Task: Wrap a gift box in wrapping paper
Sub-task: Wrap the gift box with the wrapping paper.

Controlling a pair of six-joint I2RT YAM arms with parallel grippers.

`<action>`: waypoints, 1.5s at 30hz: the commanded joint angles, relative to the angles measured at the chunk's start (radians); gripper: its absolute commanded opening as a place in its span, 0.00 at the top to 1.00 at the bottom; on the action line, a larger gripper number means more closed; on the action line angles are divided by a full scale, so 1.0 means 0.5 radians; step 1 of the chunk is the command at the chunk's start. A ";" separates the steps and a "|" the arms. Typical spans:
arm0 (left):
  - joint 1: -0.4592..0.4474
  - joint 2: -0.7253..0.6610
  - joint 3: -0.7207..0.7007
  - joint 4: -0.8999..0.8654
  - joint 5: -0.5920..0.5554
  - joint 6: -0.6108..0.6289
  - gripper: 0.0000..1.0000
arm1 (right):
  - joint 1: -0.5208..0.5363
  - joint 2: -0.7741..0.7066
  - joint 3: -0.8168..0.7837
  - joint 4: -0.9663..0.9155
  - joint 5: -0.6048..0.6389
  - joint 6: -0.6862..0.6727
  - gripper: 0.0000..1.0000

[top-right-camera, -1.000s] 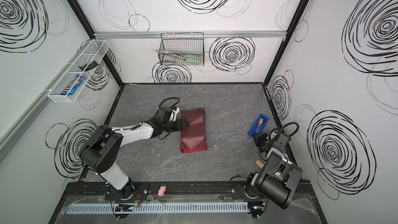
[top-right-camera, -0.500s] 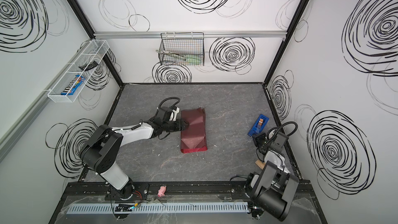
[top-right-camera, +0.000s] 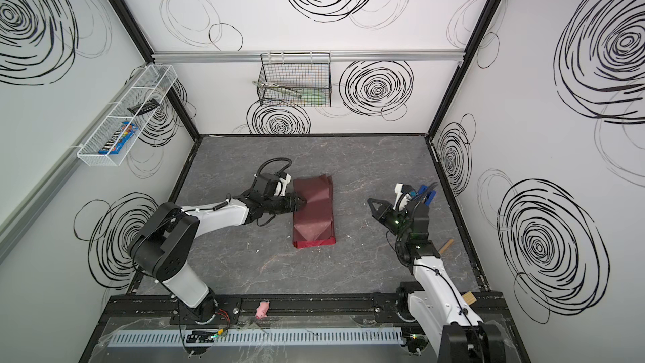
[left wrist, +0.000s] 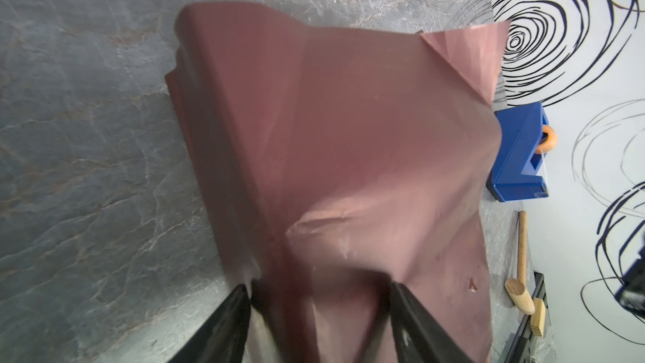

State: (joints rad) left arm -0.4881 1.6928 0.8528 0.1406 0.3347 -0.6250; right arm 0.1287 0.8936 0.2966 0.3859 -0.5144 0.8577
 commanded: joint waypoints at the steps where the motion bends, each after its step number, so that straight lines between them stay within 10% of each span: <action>1: 0.022 0.032 -0.075 -0.185 -0.151 0.017 0.34 | 0.239 0.243 0.159 0.370 0.277 0.073 1.00; 13: 0.005 0.042 -0.058 -0.201 -0.172 0.023 0.34 | 0.758 0.994 0.332 1.121 0.661 0.095 1.00; 45: -0.004 0.027 -0.058 -0.233 -0.207 0.047 0.33 | 1.102 1.709 0.042 2.428 1.300 0.062 1.00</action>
State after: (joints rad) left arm -0.4911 1.6917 0.8528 0.1390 0.3256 -0.6239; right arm 0.6746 1.7164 0.3260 1.4796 0.1009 0.8742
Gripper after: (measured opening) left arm 0.666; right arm 0.052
